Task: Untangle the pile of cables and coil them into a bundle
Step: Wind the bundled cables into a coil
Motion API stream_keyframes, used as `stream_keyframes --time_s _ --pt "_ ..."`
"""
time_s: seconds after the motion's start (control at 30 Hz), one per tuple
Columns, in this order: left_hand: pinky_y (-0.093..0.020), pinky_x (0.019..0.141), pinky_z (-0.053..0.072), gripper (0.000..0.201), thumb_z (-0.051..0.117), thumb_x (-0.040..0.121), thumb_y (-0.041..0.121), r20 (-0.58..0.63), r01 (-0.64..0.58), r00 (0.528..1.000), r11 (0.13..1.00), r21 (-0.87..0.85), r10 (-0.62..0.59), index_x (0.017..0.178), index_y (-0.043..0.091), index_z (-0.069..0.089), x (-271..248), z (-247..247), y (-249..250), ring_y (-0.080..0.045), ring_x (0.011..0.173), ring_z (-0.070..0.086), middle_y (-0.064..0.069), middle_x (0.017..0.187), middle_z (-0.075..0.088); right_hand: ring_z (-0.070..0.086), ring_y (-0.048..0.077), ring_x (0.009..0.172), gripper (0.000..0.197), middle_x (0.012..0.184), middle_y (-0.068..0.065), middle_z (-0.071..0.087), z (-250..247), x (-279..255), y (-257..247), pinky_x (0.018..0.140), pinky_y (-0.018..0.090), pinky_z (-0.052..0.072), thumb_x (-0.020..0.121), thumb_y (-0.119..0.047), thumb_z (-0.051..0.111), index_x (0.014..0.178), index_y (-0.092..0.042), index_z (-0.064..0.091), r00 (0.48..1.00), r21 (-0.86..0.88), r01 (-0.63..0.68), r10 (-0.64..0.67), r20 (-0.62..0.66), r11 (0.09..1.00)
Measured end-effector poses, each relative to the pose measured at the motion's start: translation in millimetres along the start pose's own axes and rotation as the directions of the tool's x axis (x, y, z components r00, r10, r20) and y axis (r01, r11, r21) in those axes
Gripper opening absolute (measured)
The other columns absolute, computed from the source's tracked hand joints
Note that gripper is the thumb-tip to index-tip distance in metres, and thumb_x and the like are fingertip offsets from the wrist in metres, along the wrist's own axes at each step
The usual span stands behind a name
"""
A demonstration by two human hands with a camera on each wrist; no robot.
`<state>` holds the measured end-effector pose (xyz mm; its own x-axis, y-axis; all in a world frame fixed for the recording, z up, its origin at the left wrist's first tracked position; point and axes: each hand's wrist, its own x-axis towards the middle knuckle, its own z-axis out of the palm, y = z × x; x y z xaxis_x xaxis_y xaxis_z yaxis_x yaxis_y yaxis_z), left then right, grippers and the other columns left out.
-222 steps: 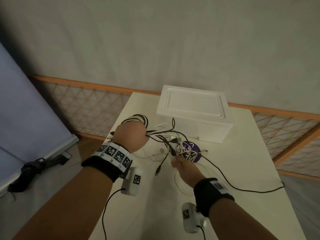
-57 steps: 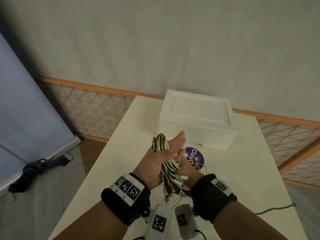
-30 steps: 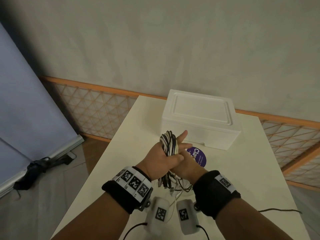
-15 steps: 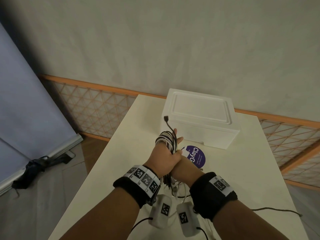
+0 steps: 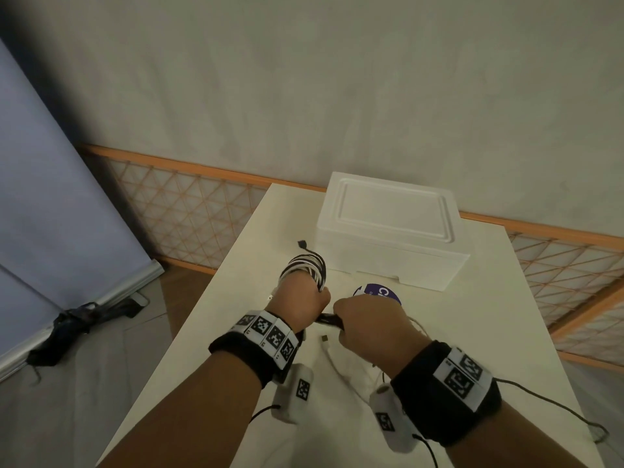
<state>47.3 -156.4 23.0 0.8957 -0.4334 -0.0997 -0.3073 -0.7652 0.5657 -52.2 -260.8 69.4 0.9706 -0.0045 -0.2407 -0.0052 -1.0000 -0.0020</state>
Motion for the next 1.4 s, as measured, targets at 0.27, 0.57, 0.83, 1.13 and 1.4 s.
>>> stream_keyframes --time_s 0.27,0.57,0.83,1.13,1.4 --pt "-0.03 0.061 0.032 0.039 0.059 0.09 0.029 0.085 -0.268 0.956 0.954 -0.138 0.281 0.063 0.016 0.034 -9 -16 4 -0.009 0.056 0.039 -0.001 0.062 0.041 0.061 0.019 0.08 0.022 0.085 -0.004 0.064 -18 -10 10 0.055 0.026 0.038 0.086 -0.034 0.05 0.105 -0.029 0.061 0.977 0.031 0.122 -0.115 -0.179 0.992" --pt "-0.013 0.064 0.044 0.027 0.083 0.067 0.014 0.395 -0.195 0.84 0.886 -0.422 0.373 0.071 0.02 0.057 -35 -16 15 0.005 0.061 0.056 0.008 0.07 0.057 0.063 0.017 0.071 0.016 0.077 -0.005 0.067 -30 -5 28 0.061 0.027 0.046 0.074 -0.033 0.064 0.088 -0.03 0.071 0.944 0.047 0.214 -0.194 -0.267 0.976" --pt "-0.027 0.062 0.035 0.032 0.058 0.071 0.017 0.123 -0.437 0.899 0.88 0.185 0.421 0.061 0.023 0.028 -18 -16 -2 -0.019 0.067 0.046 0.002 0.068 0.04 0.058 0.009 0.075 0.038 0.084 -0.011 0.062 12 -4 48 0.068 0.027 0.049 0.068 -0.036 0.076 0.094 -0.033 0.048 0.988 0.442 0.074 -0.005 -0.156 0.894" --pt "-0.025 0.062 0.041 0.017 0.054 0.068 0.026 0.072 -0.323 0.945 0.875 0.361 0.319 0.065 0.025 0.037 0 -36 -41 -0.013 0.067 0.047 0.006 0.069 0.045 0.053 0.003 0.057 0.017 0.061 -0.01 0.061 45 -5 66 0.065 0.02 0.043 0.075 -0.016 0.078 0.075 -0.022 0.061 0.978 0.848 -0.034 0.193 -0.082 0.529" --pt "-0.03 0.057 0.047 0.022 0.063 0.07 0.026 -0.006 -0.163 0.986 0.974 0.157 0.166 0.065 0.021 0.042 1 -38 -33 -0.021 0.066 0.055 0.0 0.067 0.05 0.054 0.016 0.092 0.026 0.097 0.001 0.063 29 -2 46 0.086 0.022 0.039 0.071 -0.014 0.056 0.095 -0.014 0.065 0.623 0.328 0.203 0.136 -0.77 0.923"
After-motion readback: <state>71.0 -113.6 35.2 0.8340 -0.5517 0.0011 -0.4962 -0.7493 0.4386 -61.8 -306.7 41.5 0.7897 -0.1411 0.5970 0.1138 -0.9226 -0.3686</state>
